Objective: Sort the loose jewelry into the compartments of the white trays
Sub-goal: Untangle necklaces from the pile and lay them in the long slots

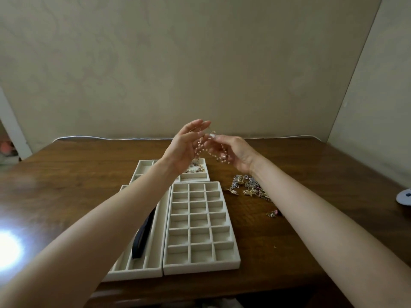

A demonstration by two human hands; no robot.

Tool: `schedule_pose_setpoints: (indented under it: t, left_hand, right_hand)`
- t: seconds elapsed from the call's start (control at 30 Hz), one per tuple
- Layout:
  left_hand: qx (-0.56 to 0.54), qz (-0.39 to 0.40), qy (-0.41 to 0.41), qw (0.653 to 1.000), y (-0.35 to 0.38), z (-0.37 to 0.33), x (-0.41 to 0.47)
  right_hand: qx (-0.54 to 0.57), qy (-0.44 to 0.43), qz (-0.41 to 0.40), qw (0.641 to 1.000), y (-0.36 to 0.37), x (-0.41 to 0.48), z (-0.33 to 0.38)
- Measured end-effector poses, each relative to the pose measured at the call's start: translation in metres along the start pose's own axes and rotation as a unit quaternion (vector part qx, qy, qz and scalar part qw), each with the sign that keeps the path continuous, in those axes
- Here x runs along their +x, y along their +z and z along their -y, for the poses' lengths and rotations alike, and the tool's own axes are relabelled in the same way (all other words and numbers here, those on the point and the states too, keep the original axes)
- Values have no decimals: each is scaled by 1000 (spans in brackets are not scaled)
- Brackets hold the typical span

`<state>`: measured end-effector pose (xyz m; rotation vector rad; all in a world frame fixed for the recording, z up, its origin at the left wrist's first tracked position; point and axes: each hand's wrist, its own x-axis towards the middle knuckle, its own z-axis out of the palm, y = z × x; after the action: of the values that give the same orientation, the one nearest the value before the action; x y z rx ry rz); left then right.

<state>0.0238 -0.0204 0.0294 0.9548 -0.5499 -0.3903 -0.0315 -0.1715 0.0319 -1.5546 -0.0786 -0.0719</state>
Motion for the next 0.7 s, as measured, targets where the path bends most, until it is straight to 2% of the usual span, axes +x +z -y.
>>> schedule_pose_setpoints:
  t: [0.1,0.17,0.3,0.47,0.5,0.57,0.7]
  left_hand:
    - [23,-30,-2,999,-11,-6,-3]
    - [94,-60,0,994,-17,-10,-8]
    - [284,-112,7,952,-20,-8,-15]
    - [427,-84,-25,900,-20,-2,-18]
    - [428,-94,-29,898,-21,-1,-19]
    - [376,-128,-39,917,-22,-4,-19]
    - [215,-184,-35,958,-27,-15,-19]
  right_hand:
    - [45,-2,-23,999,3,1,1]
    - [57,-7,-15,998,4,1,1]
    - [50,-3,47,998,14,3,0]
    - [19,-21,48,998,29,3,1]
    - [24,-21,48,998,30,3,1]
    - [0,-16,45,999,30,5,1]
    - [-162,6,-26,986,33,6,-3]
